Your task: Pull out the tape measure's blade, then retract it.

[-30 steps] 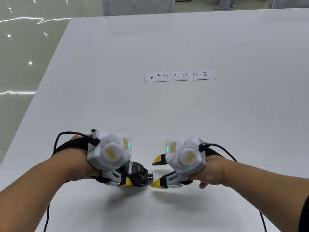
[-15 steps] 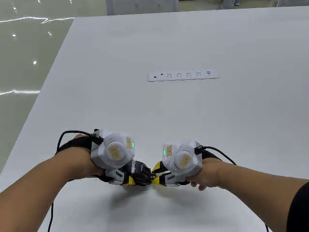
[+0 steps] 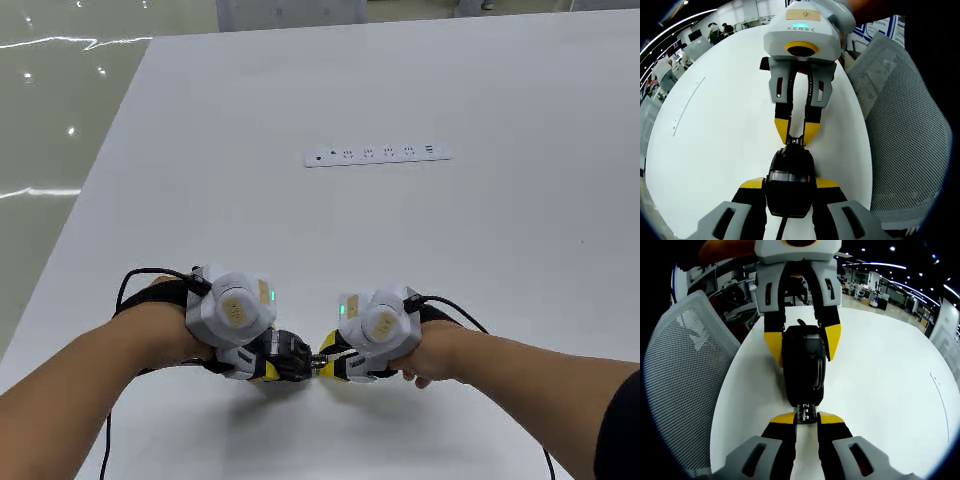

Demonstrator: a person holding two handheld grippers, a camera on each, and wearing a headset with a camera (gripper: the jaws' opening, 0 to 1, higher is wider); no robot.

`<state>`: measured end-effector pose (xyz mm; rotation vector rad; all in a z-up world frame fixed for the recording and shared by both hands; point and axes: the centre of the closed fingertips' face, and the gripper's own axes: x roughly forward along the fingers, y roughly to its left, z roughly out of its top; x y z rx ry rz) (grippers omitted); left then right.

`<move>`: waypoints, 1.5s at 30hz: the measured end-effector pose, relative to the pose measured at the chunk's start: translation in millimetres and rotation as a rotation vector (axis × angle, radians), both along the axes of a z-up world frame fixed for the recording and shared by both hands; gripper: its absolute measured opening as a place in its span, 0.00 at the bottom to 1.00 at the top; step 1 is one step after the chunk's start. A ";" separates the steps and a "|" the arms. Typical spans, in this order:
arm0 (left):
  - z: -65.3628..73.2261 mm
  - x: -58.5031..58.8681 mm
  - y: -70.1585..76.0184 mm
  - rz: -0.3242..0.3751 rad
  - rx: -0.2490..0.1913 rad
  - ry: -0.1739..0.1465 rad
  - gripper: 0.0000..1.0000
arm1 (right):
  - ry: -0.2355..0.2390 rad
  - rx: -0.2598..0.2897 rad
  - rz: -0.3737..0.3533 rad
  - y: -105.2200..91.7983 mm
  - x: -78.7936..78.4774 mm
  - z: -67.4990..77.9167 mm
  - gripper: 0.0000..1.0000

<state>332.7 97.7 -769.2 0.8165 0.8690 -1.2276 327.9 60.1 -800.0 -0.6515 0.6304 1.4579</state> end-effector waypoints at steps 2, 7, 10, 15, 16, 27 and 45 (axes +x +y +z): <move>0.0 0.0 0.0 0.001 0.001 -0.001 0.31 | 0.004 0.001 0.004 0.4 0.1 0.1 0.12; 0.0 0.1 0.1 0.003 0.000 0.000 0.31 | 0.024 0.009 -0.015 5.4 -0.3 -2.1 0.13; 0.1 0.1 0.2 0.004 0.001 -0.001 0.31 | -0.049 -0.003 0.026 9.6 1.8 -4.2 0.12; 0.6 -0.1 0.3 -0.001 -0.001 -0.004 0.31 | 0.023 0.006 -0.020 4.4 0.4 -3.6 0.10; 0.7 -0.2 0.3 -0.002 0.000 -0.004 0.31 | 0.023 0.004 -0.018 4.3 0.2 -3.6 0.10; 0.8 0.5 0.3 0.008 -0.002 -0.002 0.31 | 0.017 -0.011 -0.009 -5.8 1.6 -3.7 0.10; 0.6 -0.1 1.2 0.007 -0.007 0.000 0.31 | 0.029 -0.024 -0.025 -12.3 1.3 -3.9 0.10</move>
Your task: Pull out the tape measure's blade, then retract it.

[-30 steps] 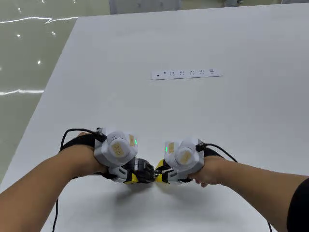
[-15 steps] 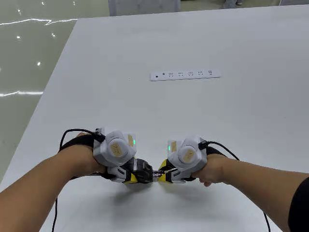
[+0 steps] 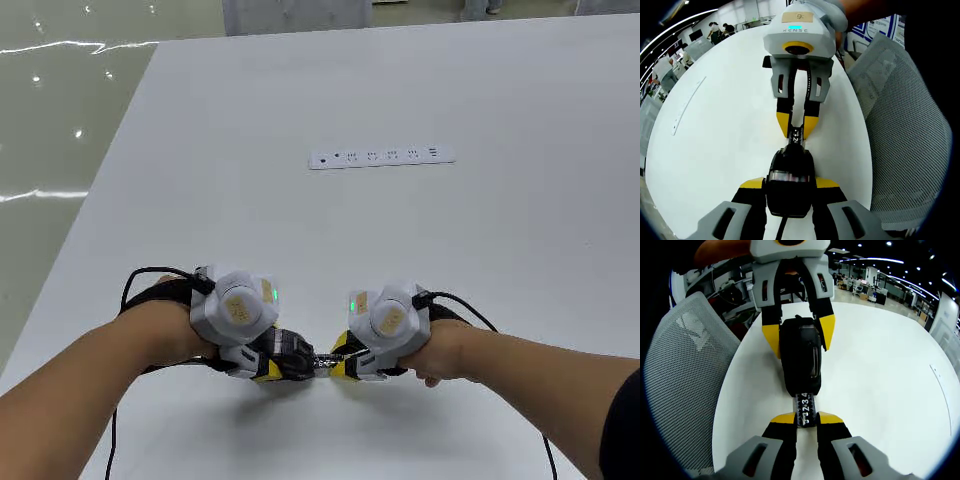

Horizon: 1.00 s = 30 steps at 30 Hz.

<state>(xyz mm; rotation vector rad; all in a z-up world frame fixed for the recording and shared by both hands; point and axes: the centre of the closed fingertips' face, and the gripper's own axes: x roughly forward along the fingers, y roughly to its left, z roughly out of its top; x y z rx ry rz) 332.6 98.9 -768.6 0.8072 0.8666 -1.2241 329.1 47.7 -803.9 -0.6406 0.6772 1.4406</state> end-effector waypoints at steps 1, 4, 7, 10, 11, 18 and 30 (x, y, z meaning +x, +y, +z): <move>0.0 0.0 0.0 0.000 0.000 0.000 0.31 | 0.000 0.000 0.000 0.0 0.0 0.0 0.10; 0.1 -0.2 0.0 0.001 -0.002 -0.001 0.31 | 0.002 -0.002 -0.003 -1.6 -0.5 0.1 0.10; 0.2 -0.4 -0.1 0.001 -0.005 -0.003 0.31 | 0.006 -0.005 -0.009 -3.6 -1.0 0.2 0.10; -0.1 -0.3 -0.1 -0.001 -0.005 -0.004 0.31 | 0.006 -0.008 -0.013 -5.6 -1.3 -0.3 0.10; -0.1 -0.3 -0.1 -0.002 -0.003 -0.004 0.31 | 0.006 -0.008 -0.013 -6.0 -1.3 -0.3 0.10; -0.1 -0.3 -0.3 -0.007 -0.004 -0.003 0.31 | 0.011 -0.011 -0.023 -11.6 -1.1 -0.2 0.10; 0.4 -0.7 -0.6 -0.008 -0.005 0.002 0.31 | 0.016 -0.019 -0.028 -18.6 -0.9 0.0 0.10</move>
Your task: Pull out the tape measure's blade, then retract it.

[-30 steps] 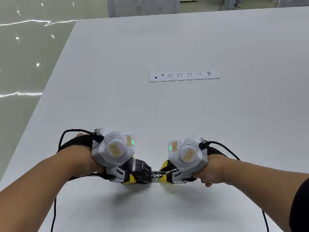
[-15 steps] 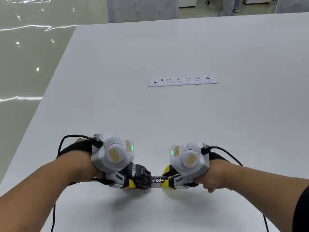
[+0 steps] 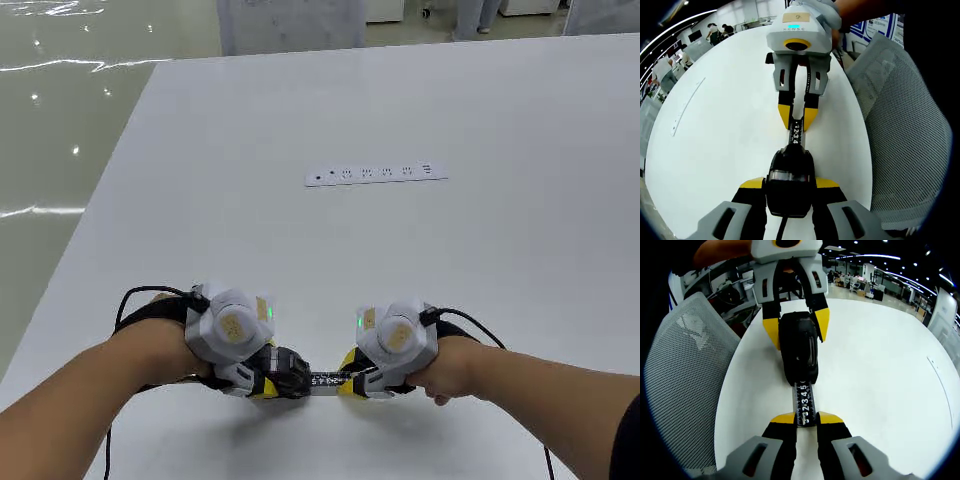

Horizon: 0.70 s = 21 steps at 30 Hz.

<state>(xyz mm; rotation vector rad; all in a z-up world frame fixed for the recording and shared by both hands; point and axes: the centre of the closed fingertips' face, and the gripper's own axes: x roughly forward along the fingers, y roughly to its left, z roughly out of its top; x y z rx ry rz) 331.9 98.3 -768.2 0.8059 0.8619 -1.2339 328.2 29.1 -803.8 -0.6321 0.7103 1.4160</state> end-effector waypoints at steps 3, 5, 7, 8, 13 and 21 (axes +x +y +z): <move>0.0 0.2 -0.2 -0.002 0.001 0.000 0.31 | 0.000 -0.002 -0.003 -2.6 0.2 0.1 0.10; 0.0 0.2 -0.2 -0.001 0.000 -0.001 0.31 | 0.000 -0.003 -0.005 -3.3 0.5 -0.2 0.10; 0.0 0.1 -0.3 -0.002 0.000 -0.001 0.31 | 0.000 -0.005 -0.005 -4.5 0.3 0.1 0.10; 0.1 0.1 -0.3 -0.001 0.000 -0.001 0.31 | -0.001 -0.007 -0.005 -5.0 0.4 0.1 0.10; 0.0 0.3 -0.3 0.001 0.000 -0.003 0.31 | 0.000 -0.008 -0.008 -7.0 1.5 -0.2 0.10; -0.5 0.6 -0.4 0.002 0.001 -0.002 0.31 | 0.001 -0.012 -0.012 -9.9 1.9 -0.6 0.10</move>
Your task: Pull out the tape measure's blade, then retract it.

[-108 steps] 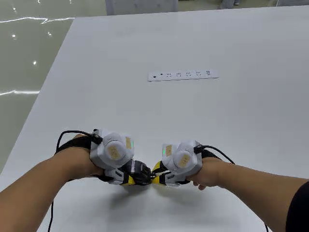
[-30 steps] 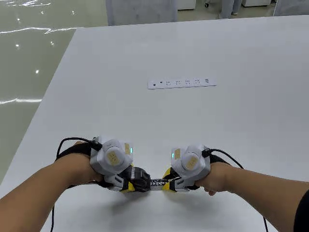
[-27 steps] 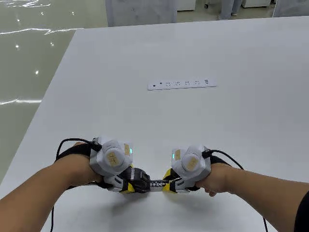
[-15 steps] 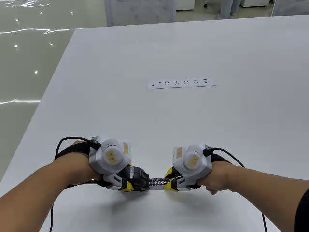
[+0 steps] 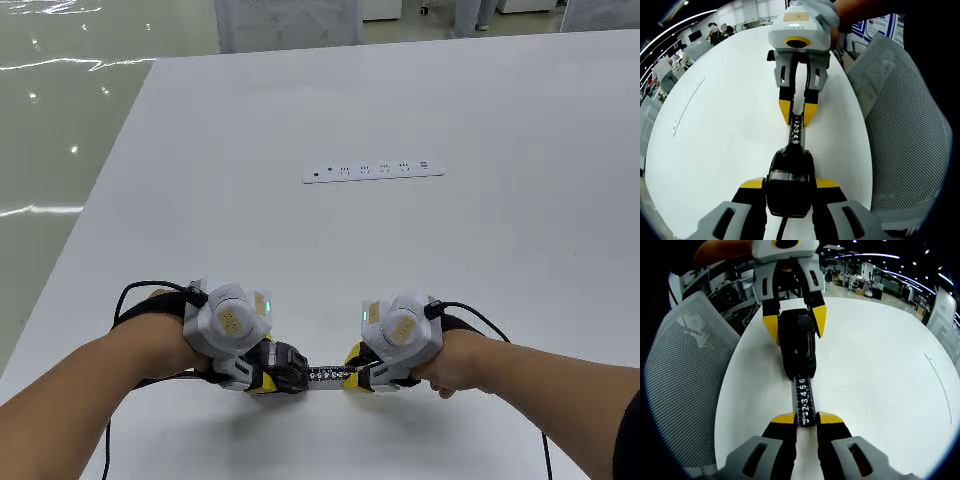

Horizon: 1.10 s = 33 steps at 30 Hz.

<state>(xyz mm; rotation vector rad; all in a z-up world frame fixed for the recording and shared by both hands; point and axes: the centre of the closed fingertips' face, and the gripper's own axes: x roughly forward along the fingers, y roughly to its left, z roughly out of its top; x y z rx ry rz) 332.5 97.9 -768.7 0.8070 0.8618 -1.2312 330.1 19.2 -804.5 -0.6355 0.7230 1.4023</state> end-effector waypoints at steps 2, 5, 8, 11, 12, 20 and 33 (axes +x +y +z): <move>-0.1 0.0 0.0 0.000 -0.001 0.000 0.31 | -0.001 -0.001 0.001 -0.3 -0.2 0.0 0.10; 0.0 -0.1 0.0 0.002 0.000 0.001 0.31 | 0.000 -0.002 -0.001 -1.1 0.1 -0.3 0.10; 0.0 -0.3 0.0 0.000 0.000 0.000 0.31 | 0.001 -0.004 -0.002 -2.1 -0.2 -0.5 0.10; 0.1 -0.3 -0.1 0.002 -0.002 -0.001 0.31 | 0.002 -0.007 -0.004 -3.4 -0.5 -0.6 0.10; 0.1 -0.4 0.0 0.002 -0.002 -0.001 0.31 | 0.002 -0.007 -0.004 -3.5 -0.4 -0.6 0.10; 0.1 -0.4 0.1 0.000 -0.004 0.002 0.31 | 0.004 -0.010 -0.005 -5.2 -1.7 -0.7 0.10; 0.3 -0.8 -0.3 -0.003 0.000 0.008 0.31 | 0.003 -0.015 -0.011 -12.5 -0.8 0.6 0.10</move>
